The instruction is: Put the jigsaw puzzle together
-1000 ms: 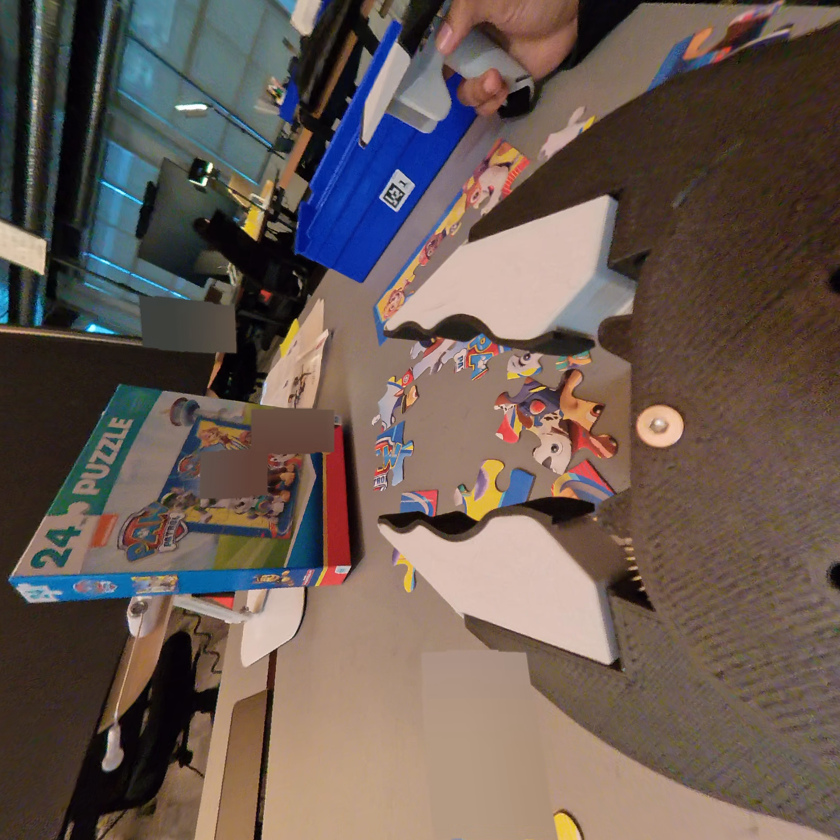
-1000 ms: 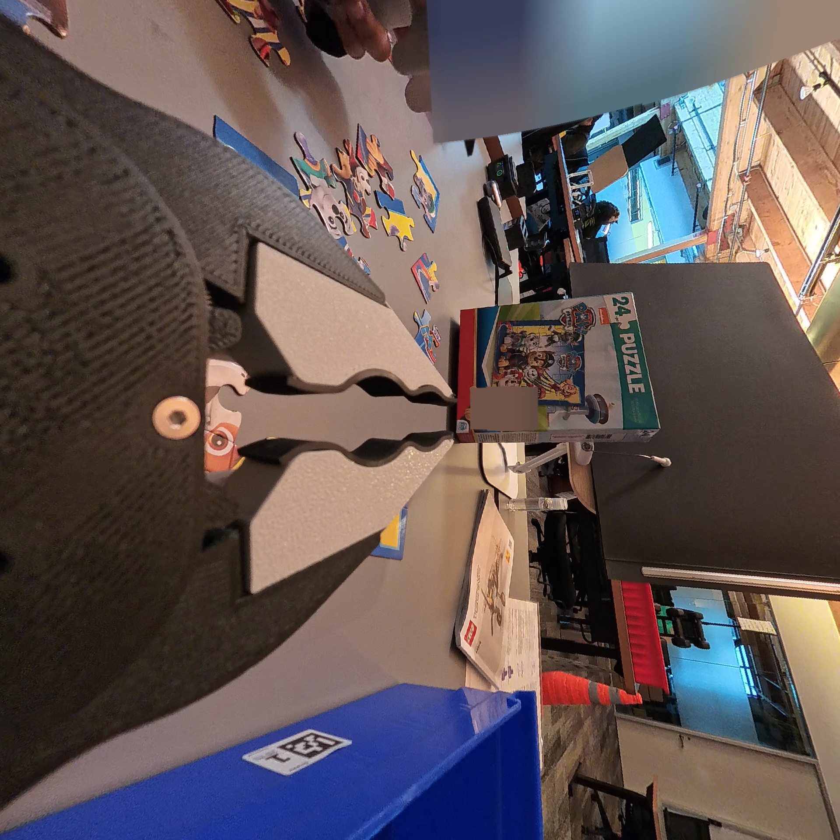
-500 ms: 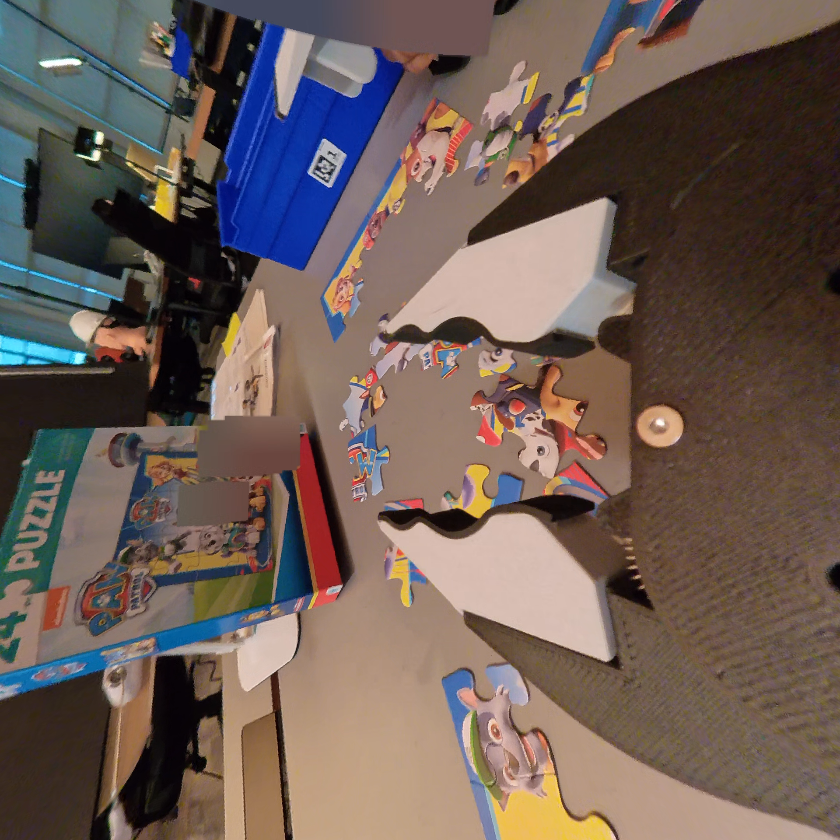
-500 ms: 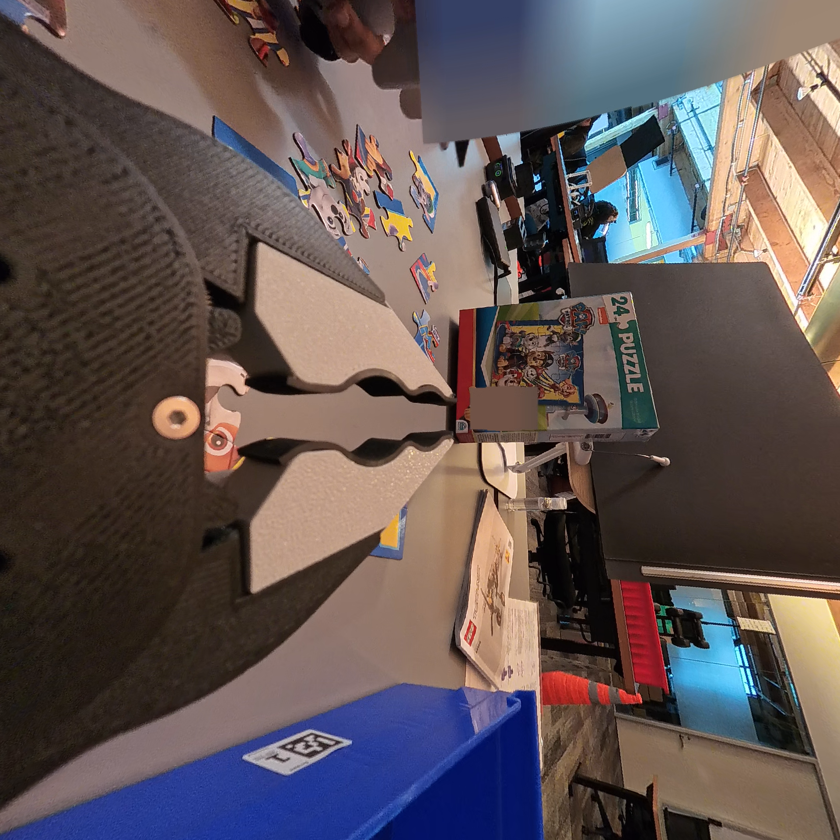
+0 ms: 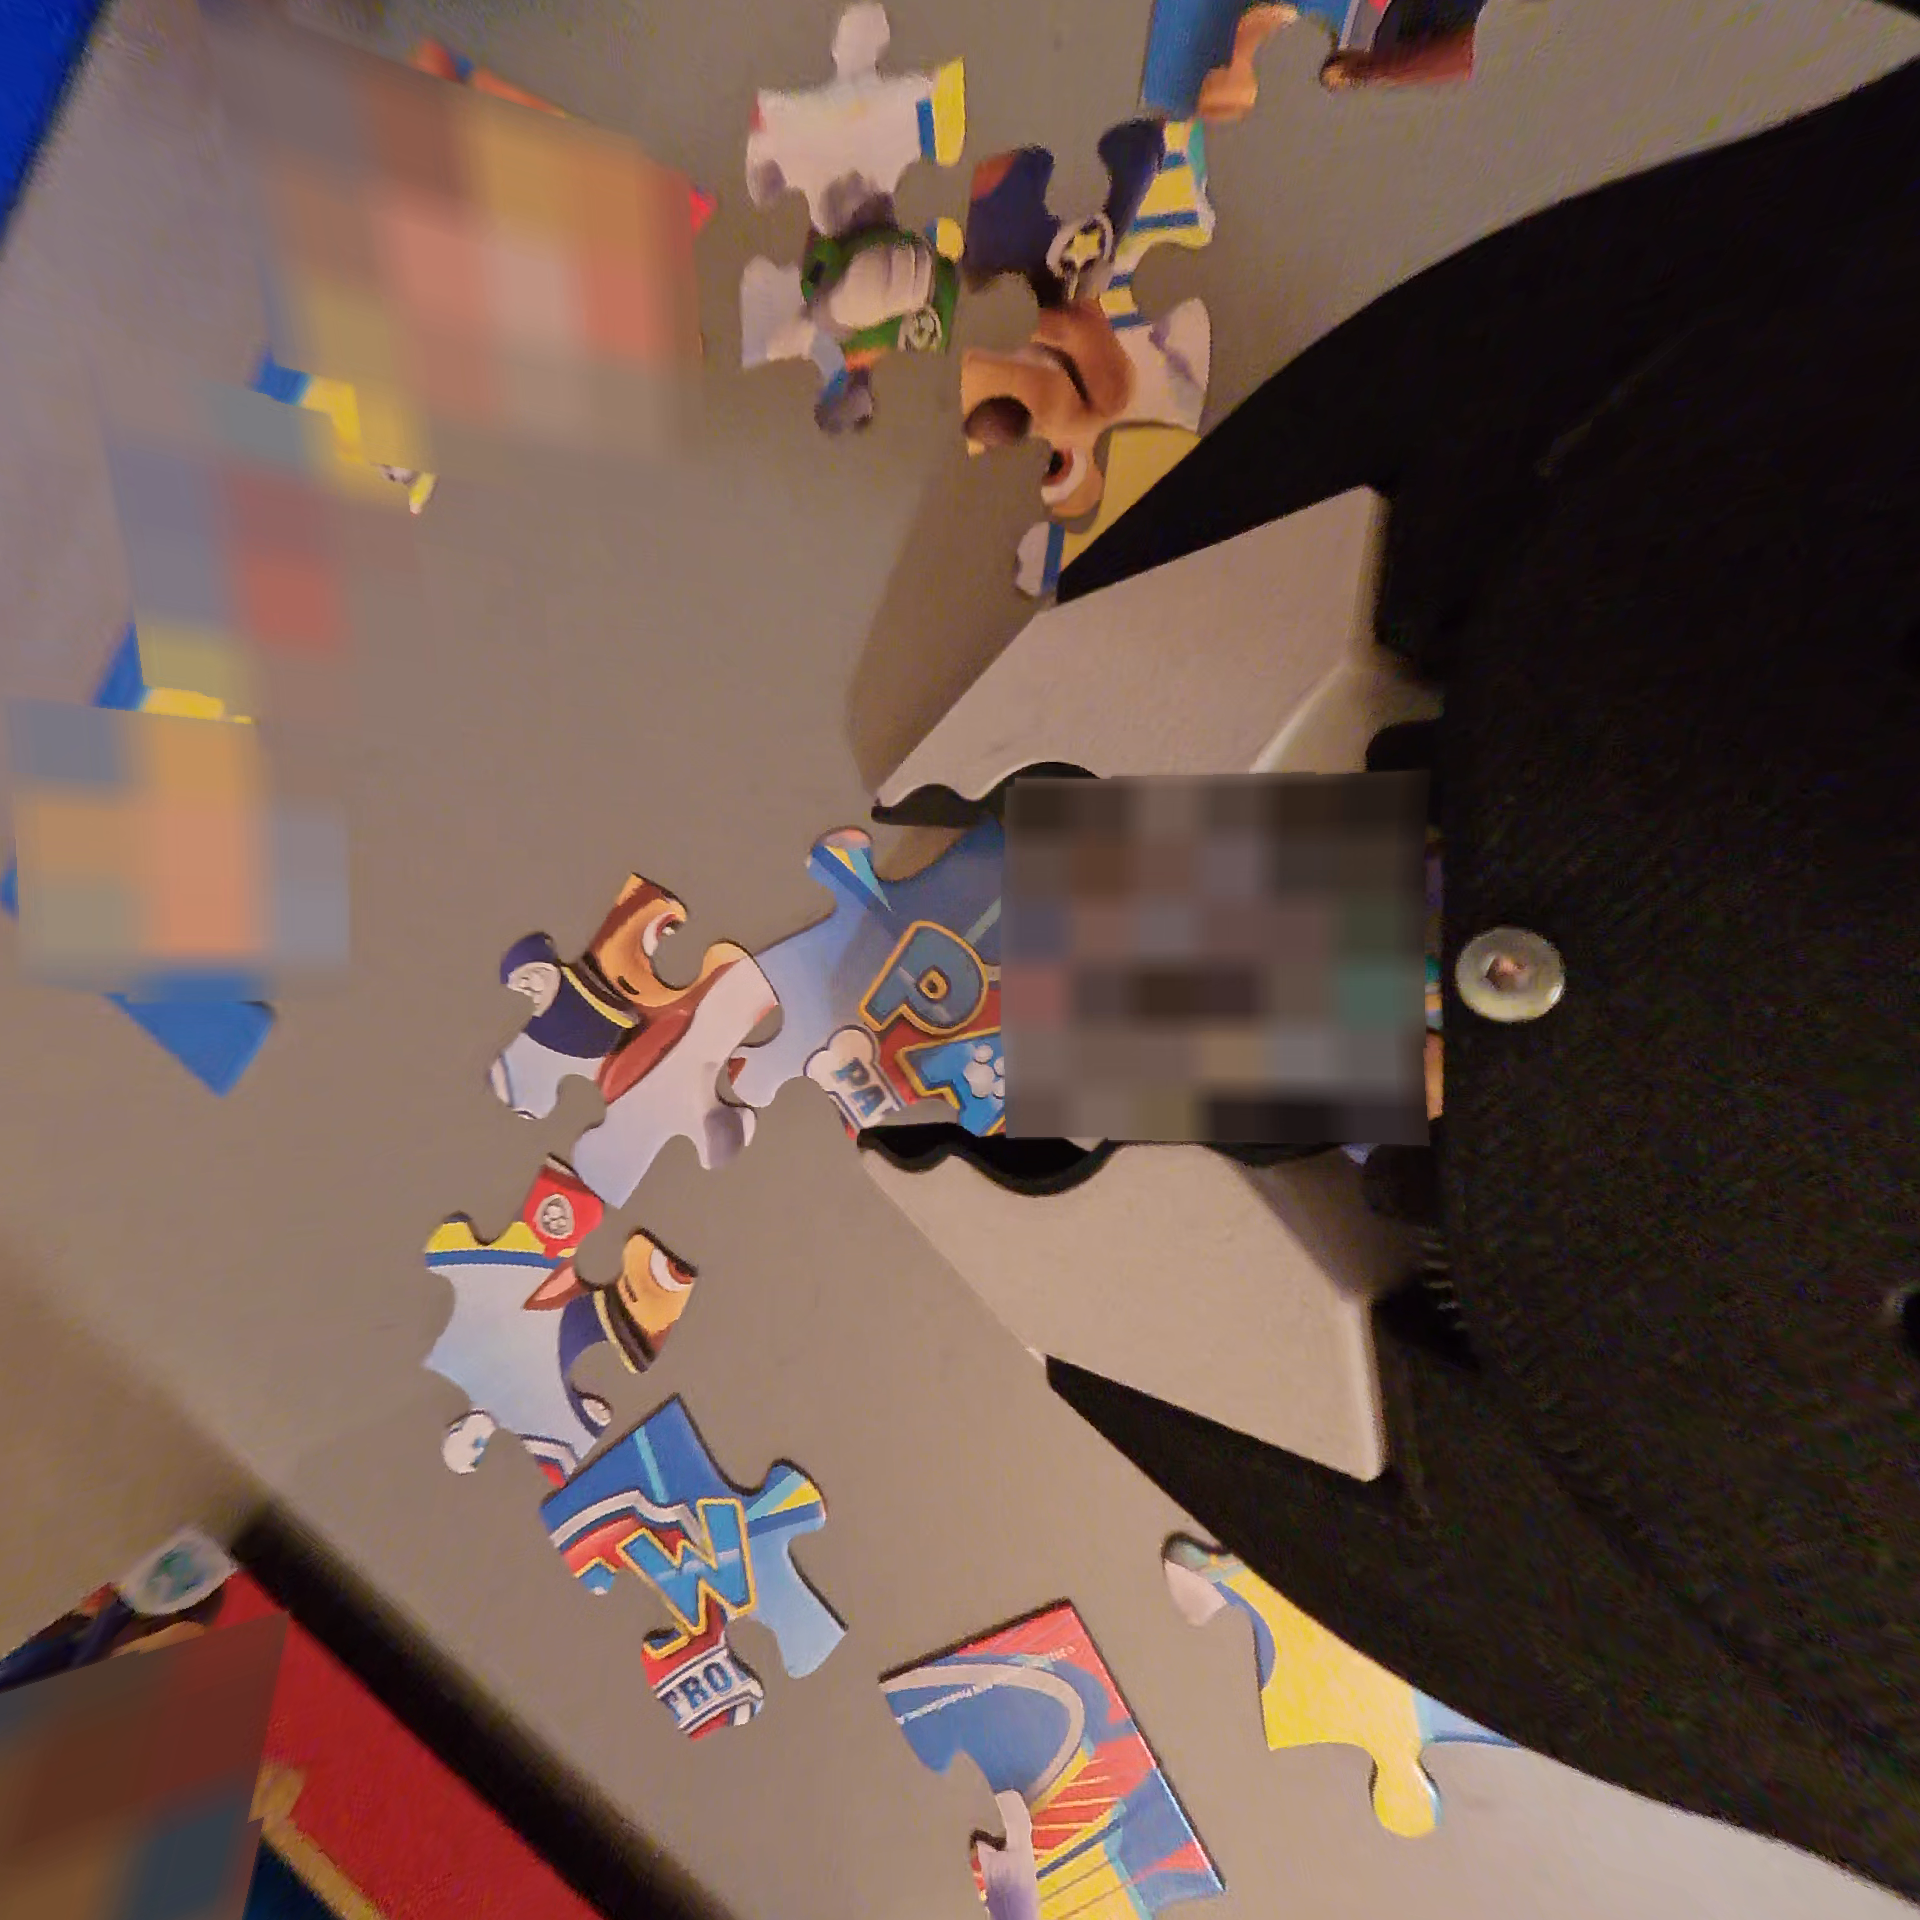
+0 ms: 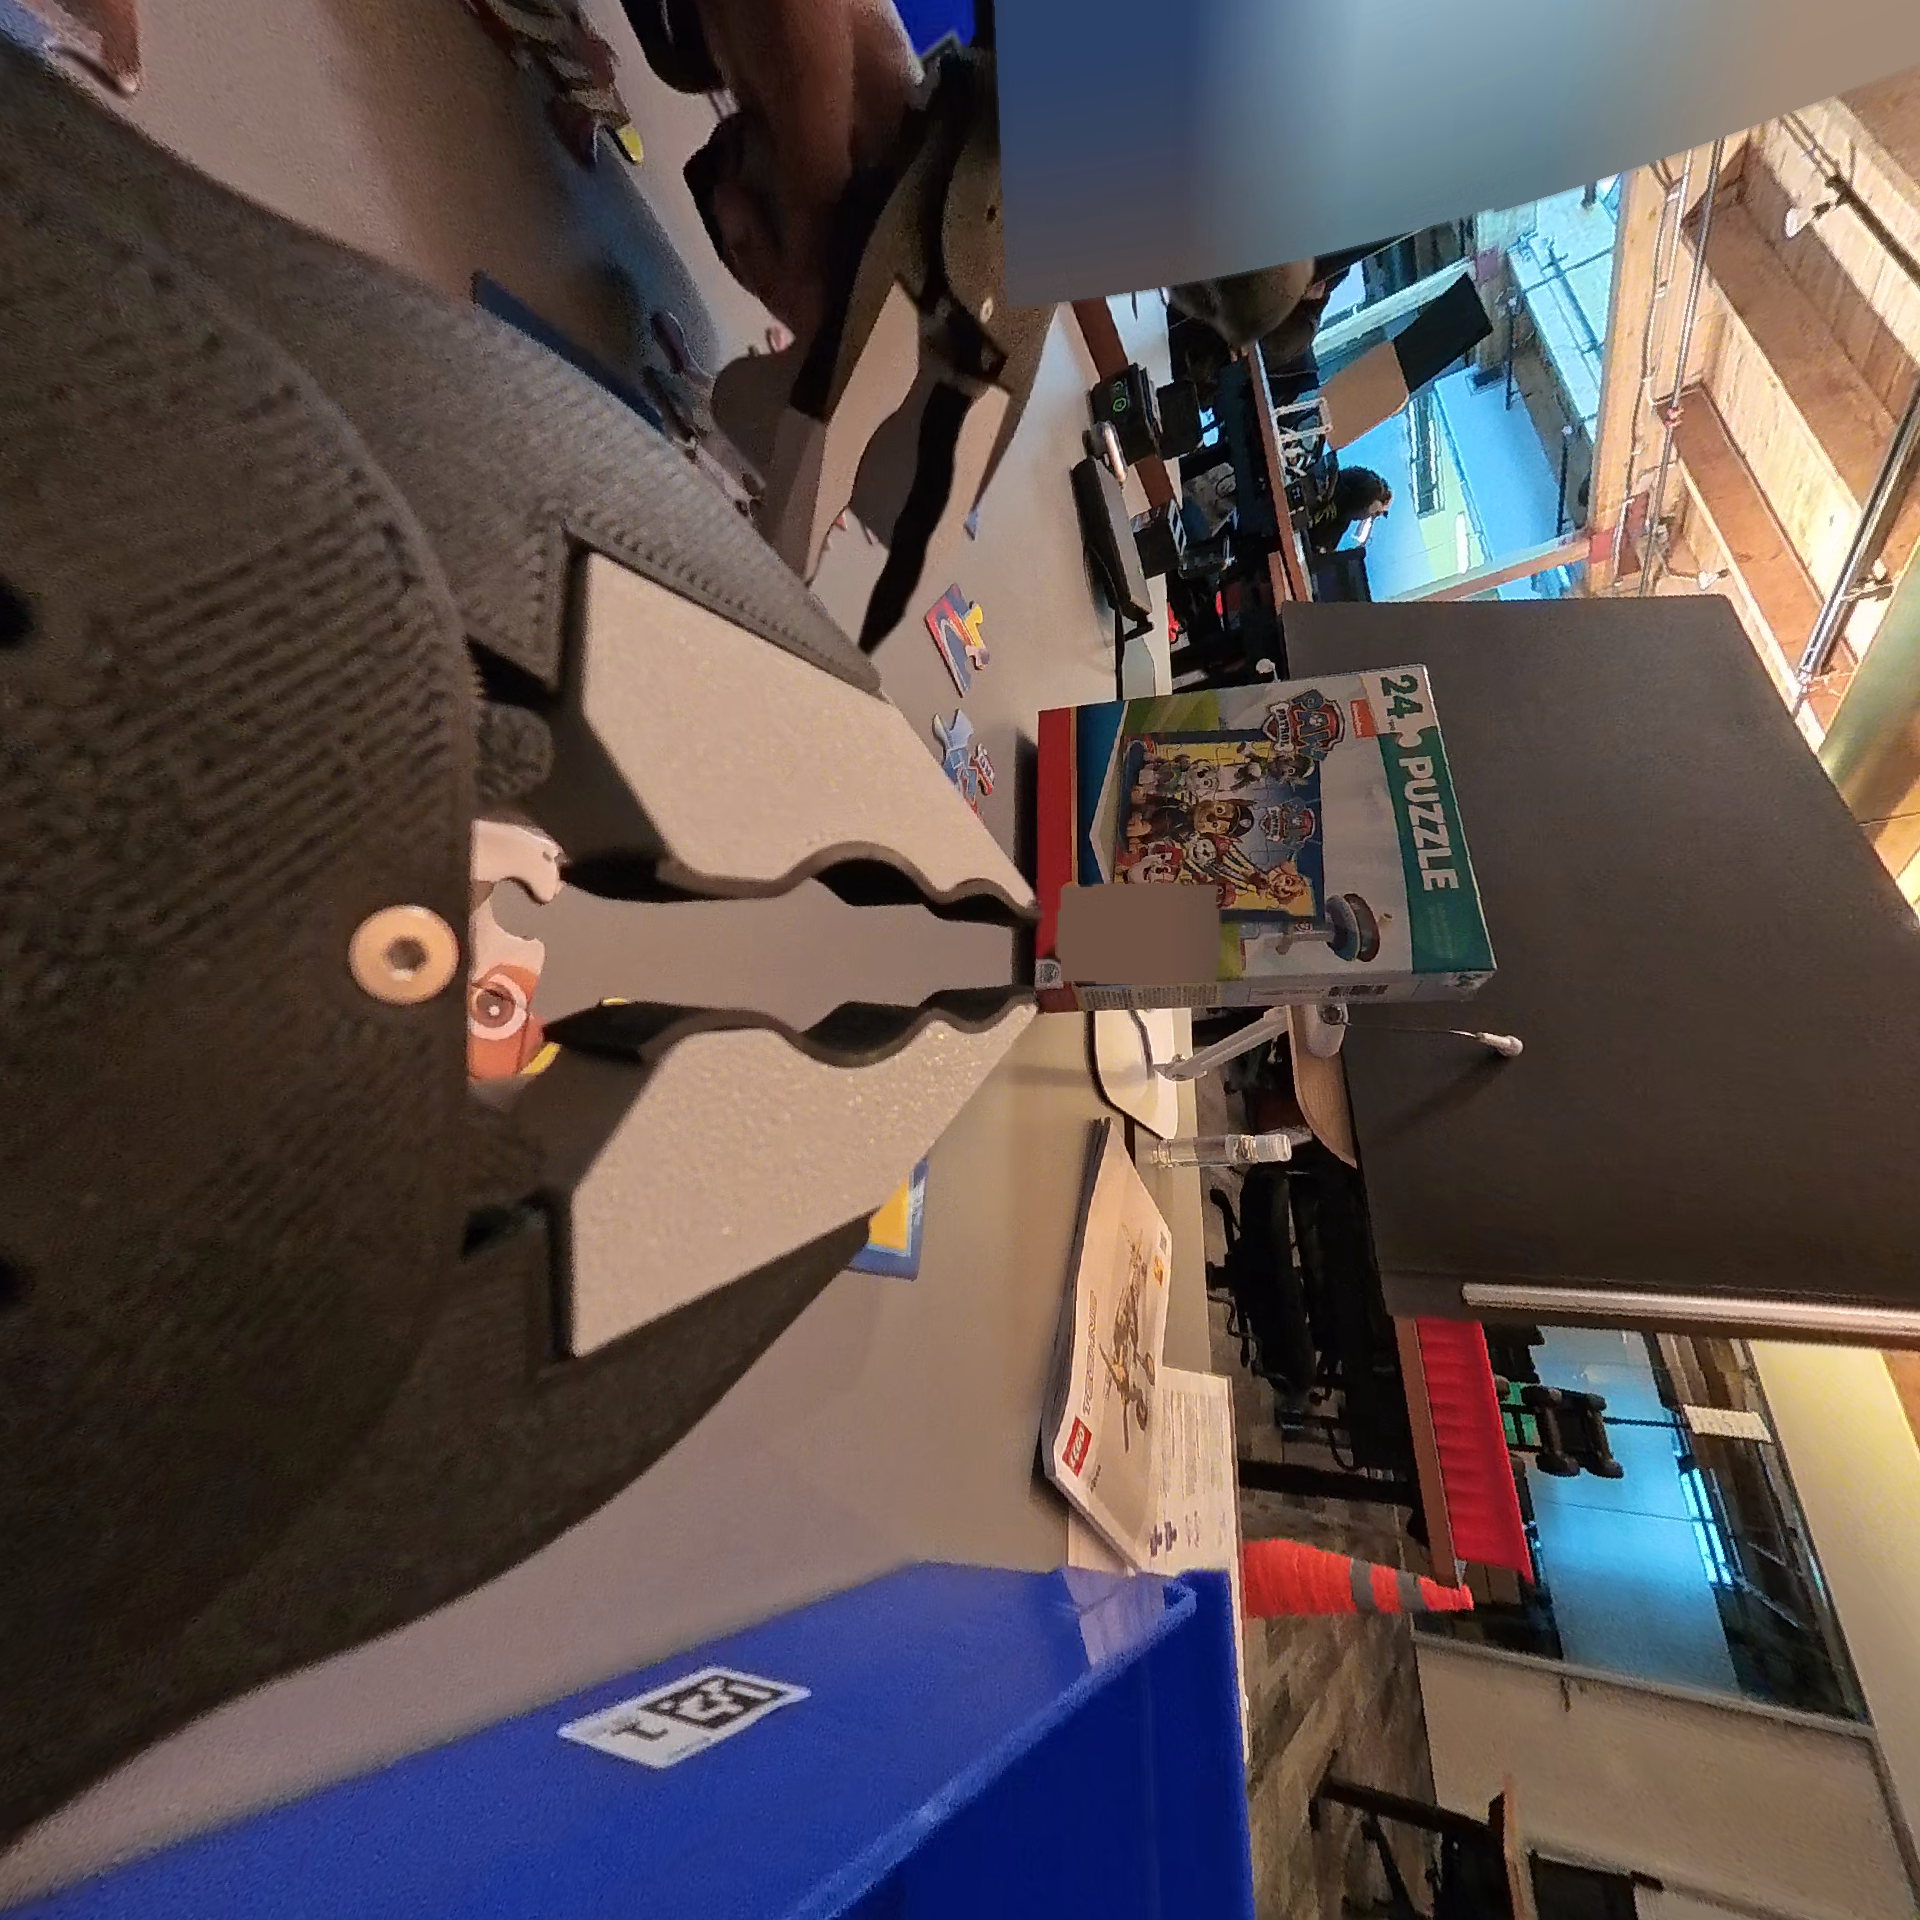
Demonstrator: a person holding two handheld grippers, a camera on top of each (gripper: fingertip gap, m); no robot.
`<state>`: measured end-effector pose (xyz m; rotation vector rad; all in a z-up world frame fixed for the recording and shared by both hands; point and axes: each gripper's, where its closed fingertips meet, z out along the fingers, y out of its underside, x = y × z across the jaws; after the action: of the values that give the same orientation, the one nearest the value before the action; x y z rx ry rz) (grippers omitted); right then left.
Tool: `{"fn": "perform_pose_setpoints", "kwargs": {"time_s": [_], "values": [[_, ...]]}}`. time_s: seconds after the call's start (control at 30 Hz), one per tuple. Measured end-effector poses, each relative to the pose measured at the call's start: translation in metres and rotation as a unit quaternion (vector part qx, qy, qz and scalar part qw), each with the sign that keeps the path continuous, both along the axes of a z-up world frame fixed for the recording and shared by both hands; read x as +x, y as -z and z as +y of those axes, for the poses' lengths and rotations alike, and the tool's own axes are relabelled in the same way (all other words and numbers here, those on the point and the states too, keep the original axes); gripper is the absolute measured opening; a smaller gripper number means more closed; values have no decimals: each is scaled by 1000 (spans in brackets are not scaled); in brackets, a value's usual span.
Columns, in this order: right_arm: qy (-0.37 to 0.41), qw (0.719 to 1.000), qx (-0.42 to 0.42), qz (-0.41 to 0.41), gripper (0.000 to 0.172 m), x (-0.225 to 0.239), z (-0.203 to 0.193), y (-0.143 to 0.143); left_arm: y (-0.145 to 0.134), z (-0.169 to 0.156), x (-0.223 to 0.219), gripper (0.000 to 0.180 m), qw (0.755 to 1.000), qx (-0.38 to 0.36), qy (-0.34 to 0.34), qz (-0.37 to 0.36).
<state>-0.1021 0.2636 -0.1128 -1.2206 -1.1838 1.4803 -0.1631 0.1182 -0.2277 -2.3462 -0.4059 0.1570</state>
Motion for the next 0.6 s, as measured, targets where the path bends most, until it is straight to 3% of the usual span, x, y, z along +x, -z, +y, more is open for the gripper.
{"fn": "perform_pose_setpoints", "kwargs": {"time_s": [0.17, 0.43, 0.6], "values": [[-3, 1000, -10, 4, 11, 2, 1, -1, 10, -9, -2, 54, 1000, -12, -8, -18], [-1, 998, 59, -18, 14, -7, -15, 3, 10, -28, -16, 47, 999, -18, -44, -19], [-89, 990, 63, -90, 22, -32, -50, 9, 10, -62, -24, 47, 996, -42, -76, -25]]}}
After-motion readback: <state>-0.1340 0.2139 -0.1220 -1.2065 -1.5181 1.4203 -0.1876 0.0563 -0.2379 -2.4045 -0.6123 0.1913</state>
